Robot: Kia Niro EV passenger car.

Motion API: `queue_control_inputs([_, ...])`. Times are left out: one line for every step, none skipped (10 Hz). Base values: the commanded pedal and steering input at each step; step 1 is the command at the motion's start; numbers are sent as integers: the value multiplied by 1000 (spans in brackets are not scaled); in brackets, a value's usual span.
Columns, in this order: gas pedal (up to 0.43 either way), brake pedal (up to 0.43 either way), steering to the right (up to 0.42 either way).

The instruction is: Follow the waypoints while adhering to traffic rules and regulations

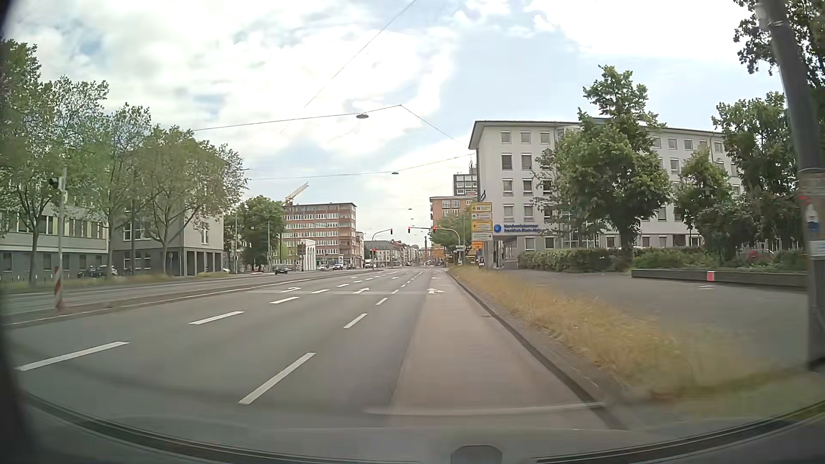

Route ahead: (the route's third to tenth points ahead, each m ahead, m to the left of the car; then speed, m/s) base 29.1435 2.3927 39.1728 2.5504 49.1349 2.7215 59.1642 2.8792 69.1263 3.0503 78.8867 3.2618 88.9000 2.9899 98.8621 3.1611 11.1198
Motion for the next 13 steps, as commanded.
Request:
queue_control_inputs([20,30,0])
queue_control_inputs([8,30,0])
queue_control_inputs([8,30,0])
queue_control_inputs([8,30,0])
queue_control_inputs([0,30,0])
queue_control_inputs([0,30,0])
queue_control_inputs([0,30,0])
queue_control_inputs([0,30,0])
queue_control_inputs([0,30,0])
queue_control_inputs([0,30,0])
queue_control_inputs([0,37,0])
queue_control_inputs([0,55,0])
queue_control_inputs([0,73,0])
